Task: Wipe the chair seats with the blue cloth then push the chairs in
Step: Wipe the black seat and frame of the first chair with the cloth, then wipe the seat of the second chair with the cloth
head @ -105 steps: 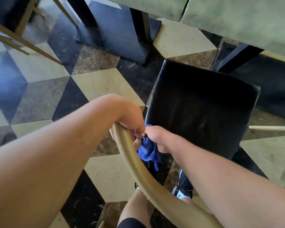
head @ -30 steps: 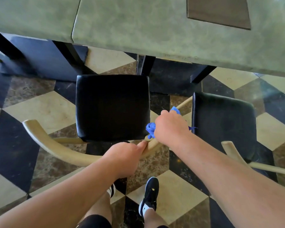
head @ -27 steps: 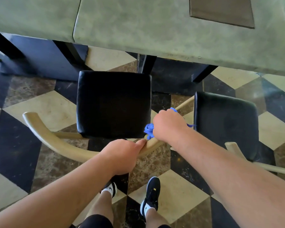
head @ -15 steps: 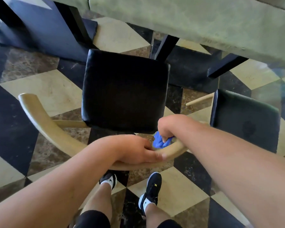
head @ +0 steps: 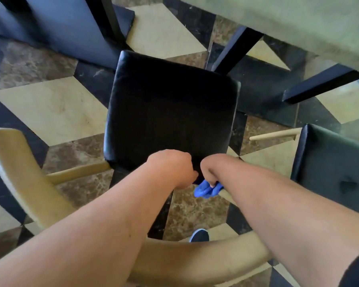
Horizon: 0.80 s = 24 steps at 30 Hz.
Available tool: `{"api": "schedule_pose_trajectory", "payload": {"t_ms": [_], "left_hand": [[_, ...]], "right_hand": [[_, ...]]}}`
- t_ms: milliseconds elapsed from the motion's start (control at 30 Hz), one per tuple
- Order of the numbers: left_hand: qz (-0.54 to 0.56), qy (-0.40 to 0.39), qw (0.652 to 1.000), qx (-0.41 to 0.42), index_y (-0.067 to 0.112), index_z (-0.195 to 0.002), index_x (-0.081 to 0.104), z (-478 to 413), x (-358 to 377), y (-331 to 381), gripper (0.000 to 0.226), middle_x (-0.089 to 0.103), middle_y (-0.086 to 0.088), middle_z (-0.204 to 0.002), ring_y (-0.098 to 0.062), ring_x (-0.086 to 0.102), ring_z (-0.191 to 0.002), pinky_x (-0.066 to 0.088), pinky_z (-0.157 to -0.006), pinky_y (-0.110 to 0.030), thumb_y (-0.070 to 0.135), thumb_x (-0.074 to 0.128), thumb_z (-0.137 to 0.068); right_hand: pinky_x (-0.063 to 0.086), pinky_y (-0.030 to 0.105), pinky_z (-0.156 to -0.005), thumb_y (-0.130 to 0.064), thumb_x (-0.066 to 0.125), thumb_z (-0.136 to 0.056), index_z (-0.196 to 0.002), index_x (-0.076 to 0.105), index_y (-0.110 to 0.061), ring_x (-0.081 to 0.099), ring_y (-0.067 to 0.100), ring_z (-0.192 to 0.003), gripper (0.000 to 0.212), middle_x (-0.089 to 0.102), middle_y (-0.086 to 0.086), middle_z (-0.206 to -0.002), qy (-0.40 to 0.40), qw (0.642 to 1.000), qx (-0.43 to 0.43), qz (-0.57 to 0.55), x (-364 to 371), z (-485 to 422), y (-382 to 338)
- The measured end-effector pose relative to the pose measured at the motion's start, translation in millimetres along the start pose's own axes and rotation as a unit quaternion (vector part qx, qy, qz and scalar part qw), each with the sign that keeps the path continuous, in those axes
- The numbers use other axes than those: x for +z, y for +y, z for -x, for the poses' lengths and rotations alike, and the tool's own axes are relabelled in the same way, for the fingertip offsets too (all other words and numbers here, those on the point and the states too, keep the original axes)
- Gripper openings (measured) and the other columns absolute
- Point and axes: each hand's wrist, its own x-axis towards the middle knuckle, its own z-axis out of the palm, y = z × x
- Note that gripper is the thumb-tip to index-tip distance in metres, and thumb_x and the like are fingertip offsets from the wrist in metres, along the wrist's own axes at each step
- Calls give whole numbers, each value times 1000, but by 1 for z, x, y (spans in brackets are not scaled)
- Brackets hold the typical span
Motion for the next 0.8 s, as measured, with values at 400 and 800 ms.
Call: {"api": "schedule_pose_trajectory", "payload": {"t_ms": [400, 800], "left_hand": [[71, 139, 988, 22, 33, -154, 36, 16, -8, 27, 66, 53, -2, -142, -29, 60, -118, 53, -79, -41, 61, 54, -97], [57, 167, 959, 221, 46, -150, 38, 122, -13, 263, 83, 59, 5, -140, -23, 58, -122, 46, -89, -35, 80, 56, -77]], "right_hand": [[49, 35, -72, -17, 60, -96, -101, 68, -9, 66, 30, -89, 12, 69, 12, -96, 376, 769, -1, -517, -43, 69, 94], [48, 24, -70, -24, 65, -86, -98, 67, -24, 58, 11, -79, 12, 66, -2, -87, 432, 524, -210, -703, 200, 286, 308]]}}
